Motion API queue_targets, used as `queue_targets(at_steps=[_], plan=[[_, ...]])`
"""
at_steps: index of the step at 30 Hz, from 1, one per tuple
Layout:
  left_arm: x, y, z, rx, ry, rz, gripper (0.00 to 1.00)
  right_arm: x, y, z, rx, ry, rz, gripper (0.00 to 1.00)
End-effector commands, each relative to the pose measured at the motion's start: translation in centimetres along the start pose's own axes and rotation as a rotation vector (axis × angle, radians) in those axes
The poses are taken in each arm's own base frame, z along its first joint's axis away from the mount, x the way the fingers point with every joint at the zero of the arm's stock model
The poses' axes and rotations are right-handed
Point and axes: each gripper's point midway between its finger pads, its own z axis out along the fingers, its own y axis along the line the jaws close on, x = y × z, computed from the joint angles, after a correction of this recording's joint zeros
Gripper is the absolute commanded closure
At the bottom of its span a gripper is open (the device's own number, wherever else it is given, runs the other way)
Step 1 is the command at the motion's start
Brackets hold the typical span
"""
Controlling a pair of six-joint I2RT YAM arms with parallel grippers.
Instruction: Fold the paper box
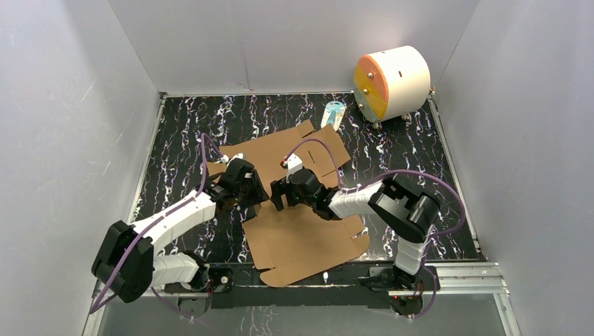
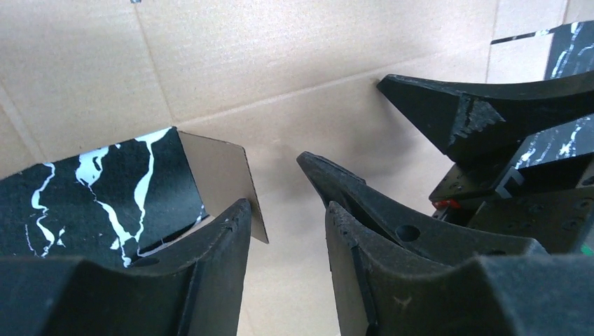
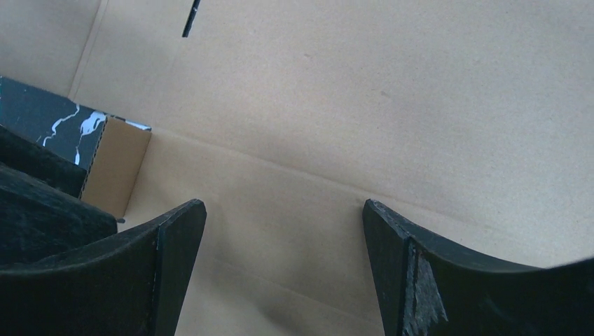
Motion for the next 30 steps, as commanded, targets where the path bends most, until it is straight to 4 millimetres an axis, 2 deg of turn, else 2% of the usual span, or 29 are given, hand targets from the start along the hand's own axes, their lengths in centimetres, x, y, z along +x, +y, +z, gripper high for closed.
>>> queue_targets(at_steps=[1,5,9,14,18,21,24,30], plan=[[-1.8,-0.8,0.1,-0.007,-0.06,0.031,0.59,-0.1,0.1,1.2,0.003,0.006,-0.002,0.09],[-2.2,-0.7,-0.1,-0.017,-0.076,0.041,0.58,-1.3,0.3,0.8,-0.001,-0.015,-0.016,0.09],[-3.1,-0.5,-1.3,-0.038,-0.108,0.063,0.56,-3.0,0.1,-0.6,0.005,-0.019,-0.018,0.08],[-4.6,-1.1,-3.2,-0.036,-0.149,0.101,0.48,-4.7,-2.4,-3.6,0.027,-0.028,0.002,0.07],[-5.2,-2.2,-3.8,-0.011,-0.15,0.11,0.39,-5.5,-4.9,-6.4,0.018,-0.025,0.042,0.07],[-5.2,-3.1,-3.4,0.014,-0.129,0.114,0.35,-6.0,-7.6,-8.3,0.045,-0.045,0.078,0.06],[-4.6,-4.0,-2.1,0.048,-0.089,0.113,0.31,-6.4,-10.4,-9.7,0.061,-0.064,0.139,0.06],[-4.0,-4.9,0.6,0.088,-0.023,0.098,0.28,-5.4,-13.9,-10.5,0.054,-0.065,0.243,0.11]])
